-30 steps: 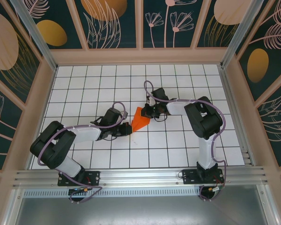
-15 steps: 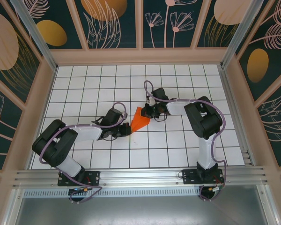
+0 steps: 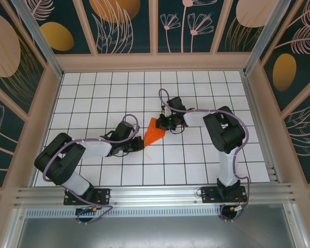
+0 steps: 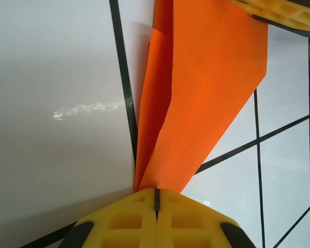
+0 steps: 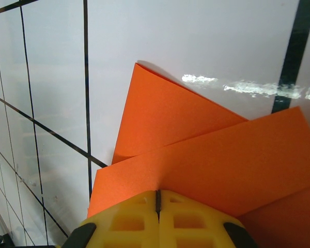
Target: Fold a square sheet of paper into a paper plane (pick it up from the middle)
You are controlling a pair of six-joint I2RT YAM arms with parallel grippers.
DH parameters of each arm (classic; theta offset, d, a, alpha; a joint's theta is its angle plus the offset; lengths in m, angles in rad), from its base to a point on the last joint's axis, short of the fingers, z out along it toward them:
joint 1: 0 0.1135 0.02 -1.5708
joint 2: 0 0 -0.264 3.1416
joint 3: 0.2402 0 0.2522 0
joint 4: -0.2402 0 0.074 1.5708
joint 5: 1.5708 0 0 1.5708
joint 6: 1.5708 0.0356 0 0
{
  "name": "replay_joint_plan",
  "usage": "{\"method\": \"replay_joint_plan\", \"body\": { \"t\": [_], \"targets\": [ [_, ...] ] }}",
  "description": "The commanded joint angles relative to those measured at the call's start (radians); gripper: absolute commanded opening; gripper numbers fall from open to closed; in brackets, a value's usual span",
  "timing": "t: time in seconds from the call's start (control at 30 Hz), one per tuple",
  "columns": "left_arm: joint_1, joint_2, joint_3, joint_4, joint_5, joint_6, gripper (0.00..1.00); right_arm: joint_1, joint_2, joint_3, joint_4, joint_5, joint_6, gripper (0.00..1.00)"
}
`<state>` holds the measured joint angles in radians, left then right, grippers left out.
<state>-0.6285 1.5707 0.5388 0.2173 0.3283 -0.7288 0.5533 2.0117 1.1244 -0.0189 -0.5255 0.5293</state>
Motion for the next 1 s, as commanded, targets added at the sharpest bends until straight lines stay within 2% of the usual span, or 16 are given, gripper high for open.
{"method": "replay_joint_plan", "body": {
  "t": [0.0, 0.27, 0.4, 0.53, 0.77, 0.97],
  "targets": [
    [0.000, -0.008, -0.076, -0.123, -0.041, -0.043, 0.00, -0.001, 0.110, -0.040, -0.115, 0.154, -0.028, 0.06],
    [-0.001, -0.165, -0.100, -0.109, -0.015, -0.075, 0.02, 0.000, 0.111, -0.041, -0.112, 0.150, -0.027, 0.06],
    [-0.002, -0.214, -0.074, 0.022, -0.013, -0.103, 0.07, 0.000, 0.111, -0.040, -0.107, 0.149, -0.026, 0.06],
    [-0.002, -0.172, -0.034, 0.157, -0.006, -0.128, 0.09, 0.000, 0.117, -0.035, -0.108, 0.151, -0.028, 0.06],
    [-0.001, -0.017, 0.029, 0.204, 0.004, -0.135, 0.09, 0.001, 0.119, -0.022, -0.115, 0.150, -0.028, 0.06],
    [-0.001, 0.033, 0.025, 0.188, 0.005, -0.133, 0.06, 0.000, 0.118, -0.015, -0.122, 0.148, -0.029, 0.06]
  ]
}}
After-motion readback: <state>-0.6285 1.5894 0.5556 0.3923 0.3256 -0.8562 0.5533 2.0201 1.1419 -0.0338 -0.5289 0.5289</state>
